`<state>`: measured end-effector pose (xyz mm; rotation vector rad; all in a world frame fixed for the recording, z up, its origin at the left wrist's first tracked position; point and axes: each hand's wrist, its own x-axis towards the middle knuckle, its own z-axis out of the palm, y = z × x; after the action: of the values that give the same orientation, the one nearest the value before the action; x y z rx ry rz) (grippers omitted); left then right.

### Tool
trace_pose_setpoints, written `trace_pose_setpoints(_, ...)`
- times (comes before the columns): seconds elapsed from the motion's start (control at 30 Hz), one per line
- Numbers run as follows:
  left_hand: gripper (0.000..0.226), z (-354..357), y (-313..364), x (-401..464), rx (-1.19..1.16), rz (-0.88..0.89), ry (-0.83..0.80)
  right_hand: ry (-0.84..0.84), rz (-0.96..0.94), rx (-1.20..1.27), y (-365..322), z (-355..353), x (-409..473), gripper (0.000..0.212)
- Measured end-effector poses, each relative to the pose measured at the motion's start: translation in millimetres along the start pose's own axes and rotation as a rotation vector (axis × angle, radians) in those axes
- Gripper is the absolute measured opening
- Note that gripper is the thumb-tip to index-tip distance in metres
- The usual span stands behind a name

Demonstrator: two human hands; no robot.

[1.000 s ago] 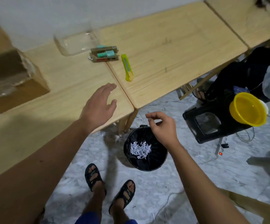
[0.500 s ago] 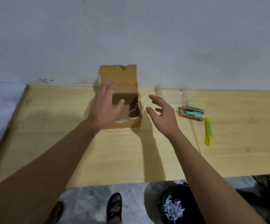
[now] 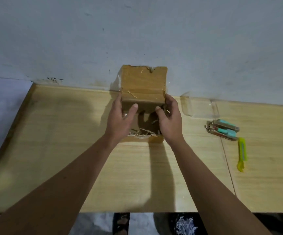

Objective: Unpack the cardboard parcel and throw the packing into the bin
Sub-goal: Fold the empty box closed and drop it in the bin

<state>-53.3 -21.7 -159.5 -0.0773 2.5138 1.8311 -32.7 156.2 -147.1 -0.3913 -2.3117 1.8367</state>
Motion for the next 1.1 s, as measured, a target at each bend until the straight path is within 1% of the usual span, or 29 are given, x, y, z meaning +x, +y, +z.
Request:
trace_pose_setpoints(0.07,0.054,1.1,2.9,-4.0,-0.093,0.009,0.068,0.043,0.035,0.107,1.7,-0.8,1.8,0.037)
trace_pose_setpoints(0.13,0.048,1.4,5.5,-5.2,-0.163,-0.029,0.152,0.091,0.057,0.203,2.1,-3.6,3.3,0.023)
trace_pose_setpoints(0.17,0.048,1.5,5.8,-4.2,-0.224,-0.070,0.188,0.105,0.086,0.245,2.8,-6.4,5.3,0.020)
trace_pose_setpoints(0.2,0.051,-0.2,5.5,-3.0,-0.239,-0.084,0.197,0.098,0.130,0.283,1.9,-9.4,7.0,0.022)
trace_pose_setpoints(0.23,0.058,0.7,5.6,-2.4,-0.305,-0.110,0.175,0.064,0.175,0.321,1.9,-12.4,7.9,0.028)
trace_pose_setpoints(0.27,0.066,-1.6,3.0,-4.3,-0.283,-0.105,0.150,0.012,0.211,0.336,2.2,-16.0,7.8,0.035)
trace_pose_setpoints(0.3,0.068,-1.9,3.0,-6.8,-0.297,-0.111,0.105,-0.035,0.224,0.326,3.9,-19.5,7.1,0.041)
trace_pose_setpoints(0.33,0.060,-4.2,3.9,-11.2,-0.268,-0.107,0.058,-0.065,0.227,0.306,4.2,-23.3,4.7,0.040)
trace_pose_setpoints(0.37,0.050,-5.5,3.1,-14.0,-0.297,-0.088,0.009,-0.081,0.224,0.299,5.5,-27.5,1.8,0.034)
trace_pose_setpoints(0.4,0.045,-7.6,2.2,-14.1,-0.289,-0.077,-0.010,-0.086,0.231,0.294,7.6,-32.1,-1.0,0.029)
trace_pose_setpoints(0.43,0.044,-8.4,-1.7,-12.6,-0.346,-0.114,-0.026,-0.086,0.241,0.293,9.6,-35.8,-3.4,0.031)
trace_pose_setpoints(0.47,0.043,-8.9,-3.6,-13.6,-0.383,-0.151,-0.052,-0.093,0.254,0.281,10.1,-38.9,-7.0,0.039)
trace_pose_setpoints(0.5,0.045,-9.8,-4.8,-15.8,-0.393,-0.159,-0.092,-0.109,0.263,0.252,12.2,-41.8,-9.2,0.047)
trace_pose_setpoints(0.53,0.052,-10.5,-3.6,-20.0,-0.344,-0.138,-0.125,-0.144,0.261,0.214,14.0,-43.2,-10.7,0.051)
trace_pose_setpoints(0.57,0.061,-9.5,-6.6,-22.7,-0.303,-0.110,-0.160,-0.181,0.253,0.166,14.6,-43.8,-12.4,0.051)
trace_pose_setpoints(0.63,0.070,-5.1,-7.6,-28.8,-0.293,-0.122,-0.137,-0.212,0.225,0.092,17.4,-41.4,-15.1,0.049)
trace_pose_setpoints(0.67,0.069,-1.7,-5.1,-31.3,-0.280,-0.135,-0.102,-0.204,0.218,0.075,17.4,-39.8,-17.3,0.048)
trace_pose_setpoints(0.77,0.060,10.9,3.4,-35.3,-0.274,-0.144,-0.031,-0.146,0.189,0.052,14.7,-36.6,-24.0,0.045)
trace_pose_setpoints(0.87,0.055,23.9,15.0,-38.8,-0.285,-0.102,-0.011,-0.061,0.173,0.065,11.9,-45.7,-32.5,0.052)
trace_pose_setpoints(0.97,0.055,45.5,37.9,-44.2,-0.244,-0.068,-0.042,0.058,0.168,0.068,4.8,-72.8,-42.8,0.054)
trace_pose_setpoints(1.1,0.051,94.5,86.3,-67.2,-0.235,-0.021,-0.113,0.246,0.140,0.085,-9.1,-136.3,-66.2,0.047)
